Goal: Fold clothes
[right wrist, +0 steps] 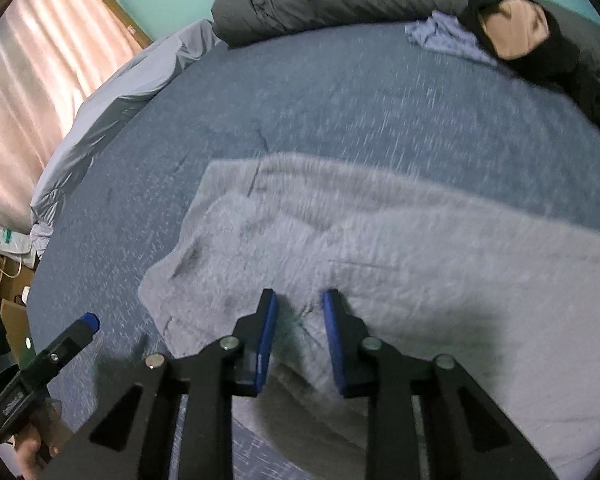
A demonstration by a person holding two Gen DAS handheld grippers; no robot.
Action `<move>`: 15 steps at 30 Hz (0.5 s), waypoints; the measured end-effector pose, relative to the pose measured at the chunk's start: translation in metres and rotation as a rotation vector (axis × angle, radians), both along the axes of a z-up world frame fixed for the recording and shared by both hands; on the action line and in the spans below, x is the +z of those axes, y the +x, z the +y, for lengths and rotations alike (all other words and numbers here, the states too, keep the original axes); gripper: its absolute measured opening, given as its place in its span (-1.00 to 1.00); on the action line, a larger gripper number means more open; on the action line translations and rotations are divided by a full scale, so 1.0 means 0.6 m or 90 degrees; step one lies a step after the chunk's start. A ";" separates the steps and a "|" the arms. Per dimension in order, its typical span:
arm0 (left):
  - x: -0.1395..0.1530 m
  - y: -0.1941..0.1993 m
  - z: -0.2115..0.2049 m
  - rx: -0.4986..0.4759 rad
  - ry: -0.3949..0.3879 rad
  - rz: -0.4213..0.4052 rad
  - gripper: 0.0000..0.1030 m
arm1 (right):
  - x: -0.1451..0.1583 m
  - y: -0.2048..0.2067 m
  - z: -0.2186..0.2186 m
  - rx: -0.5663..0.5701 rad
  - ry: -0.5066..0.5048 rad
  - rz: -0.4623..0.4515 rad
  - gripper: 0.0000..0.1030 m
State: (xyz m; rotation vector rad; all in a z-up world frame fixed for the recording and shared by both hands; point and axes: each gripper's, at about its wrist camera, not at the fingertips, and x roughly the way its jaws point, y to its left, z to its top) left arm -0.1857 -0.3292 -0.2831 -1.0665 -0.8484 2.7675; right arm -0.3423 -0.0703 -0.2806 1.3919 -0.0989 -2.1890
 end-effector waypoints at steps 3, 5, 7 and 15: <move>-0.001 -0.002 0.004 -0.005 -0.002 -0.002 -0.24 | -0.003 0.006 0.005 -0.008 -0.013 0.000 -0.50; -0.002 -0.003 0.007 -0.008 -0.002 -0.003 -0.24 | 0.014 0.015 0.025 -0.026 -0.025 0.024 -0.50; -0.001 -0.004 0.011 -0.012 -0.004 -0.003 -0.23 | 0.043 0.028 0.058 -0.056 -0.039 0.063 -0.50; 0.003 -0.011 0.036 -0.036 -0.014 -0.003 -0.21 | 0.053 0.078 0.262 -0.146 0.018 0.114 -0.50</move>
